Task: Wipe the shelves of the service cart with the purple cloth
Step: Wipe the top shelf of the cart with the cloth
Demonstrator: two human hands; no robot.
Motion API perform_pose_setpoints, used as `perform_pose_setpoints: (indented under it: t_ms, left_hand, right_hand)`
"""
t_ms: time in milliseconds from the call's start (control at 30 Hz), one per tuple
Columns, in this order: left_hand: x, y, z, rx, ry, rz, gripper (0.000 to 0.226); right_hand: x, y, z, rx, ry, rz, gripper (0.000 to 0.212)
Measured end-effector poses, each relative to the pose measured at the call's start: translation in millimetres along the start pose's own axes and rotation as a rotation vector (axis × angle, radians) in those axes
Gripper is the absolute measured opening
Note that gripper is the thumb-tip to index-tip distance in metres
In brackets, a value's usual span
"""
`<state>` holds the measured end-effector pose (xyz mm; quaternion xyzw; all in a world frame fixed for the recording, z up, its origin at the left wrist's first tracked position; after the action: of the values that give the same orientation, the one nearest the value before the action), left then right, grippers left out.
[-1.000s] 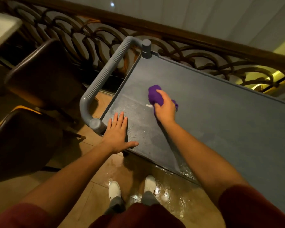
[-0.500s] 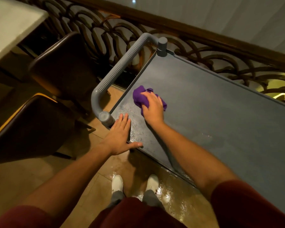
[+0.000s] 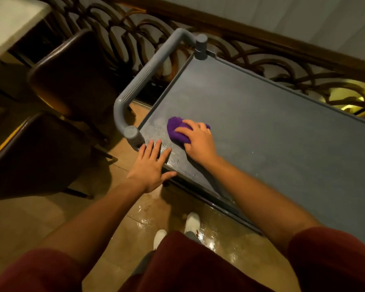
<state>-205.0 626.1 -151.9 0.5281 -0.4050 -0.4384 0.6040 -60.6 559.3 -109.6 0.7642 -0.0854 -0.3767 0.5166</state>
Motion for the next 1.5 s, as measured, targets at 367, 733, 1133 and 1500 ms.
perform_pose_setpoints:
  t_ms: [367, 733, 1133, 1500]
  left_hand:
    - [-10.3, -10.9, -8.7, -0.105, -0.051, 0.014, 0.113]
    - [-3.1, -12.7, -11.0, -0.232, -0.037, -0.113, 0.131]
    - [62.4, -1.9, -31.2, -0.173, 0.1, -0.013, 0.122]
    - [116.9, -5.7, -16.0, -0.38, 0.205, -0.045, 0.132]
  right_hand:
    - [36.2, 59.5, 78.7, -0.002, -0.316, 0.272, 0.077]
    - [-22.6, -1.6, 64.5, -0.031, -0.062, 0.336, 0.058]
    - [147.4, 162.6, 189.5, 0.3, -0.638, 0.287, 0.048]
    - [154.4, 107.8, 103.6, 0.122, -0.236, 0.411, 0.049]
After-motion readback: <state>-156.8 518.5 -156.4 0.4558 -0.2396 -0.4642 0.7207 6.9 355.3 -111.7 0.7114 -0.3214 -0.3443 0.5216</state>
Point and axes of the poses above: each hand's wrist, its own z-axis away from the middle knuckle, its own y-axis out of the back of the hand, x = y × z, the point moved 10 cm from there along -z, towards the middle knuckle, and after that the axes turned 13 degrees about x, right-handed, at the moved point
